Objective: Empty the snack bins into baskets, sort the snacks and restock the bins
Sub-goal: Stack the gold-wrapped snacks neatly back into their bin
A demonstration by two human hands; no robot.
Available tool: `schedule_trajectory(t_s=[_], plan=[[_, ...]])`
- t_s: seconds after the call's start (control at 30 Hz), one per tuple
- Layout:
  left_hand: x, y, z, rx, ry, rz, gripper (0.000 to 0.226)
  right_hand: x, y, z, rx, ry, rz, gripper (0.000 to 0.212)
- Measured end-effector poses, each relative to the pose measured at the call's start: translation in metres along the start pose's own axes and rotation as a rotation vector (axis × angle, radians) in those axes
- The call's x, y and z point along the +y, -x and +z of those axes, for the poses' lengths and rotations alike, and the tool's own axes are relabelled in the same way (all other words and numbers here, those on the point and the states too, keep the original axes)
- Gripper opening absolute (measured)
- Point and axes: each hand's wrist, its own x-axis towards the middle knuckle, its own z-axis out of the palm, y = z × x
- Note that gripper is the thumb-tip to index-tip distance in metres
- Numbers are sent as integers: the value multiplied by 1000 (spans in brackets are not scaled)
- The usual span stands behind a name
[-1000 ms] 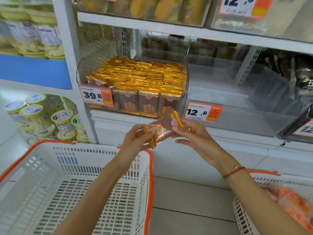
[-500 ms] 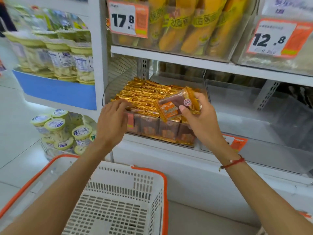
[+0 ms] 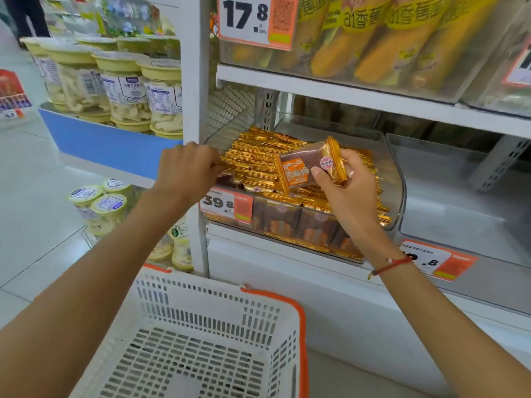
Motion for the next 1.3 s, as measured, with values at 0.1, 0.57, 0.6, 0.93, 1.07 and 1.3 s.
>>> schedule_trajectory(t_s=[0.1, 0.57, 0.6, 0.93, 1.07, 1.3], plan=[[2, -11, -11, -102, -161, 33, 20, 2, -3, -3, 7, -16, 10, 30], [14, -57, -3, -753, 173, 527, 17, 8, -6, -7, -13, -81, 69, 27], [17, -63, -3, -794, 146, 522, 14, 7, -7, -6, -11, -90, 69, 26], [14, -60, 11, -524, -24, 631, 7, 9, -9, 0, -3, -111, 73, 25], [0, -34, 28, -158, 166, 571, 8, 12, -6, -3, -16, -116, 71, 25], [-20, 18, 27, 81, 396, 361, 25, 1, -3, 3, -44, -212, 53, 36]])
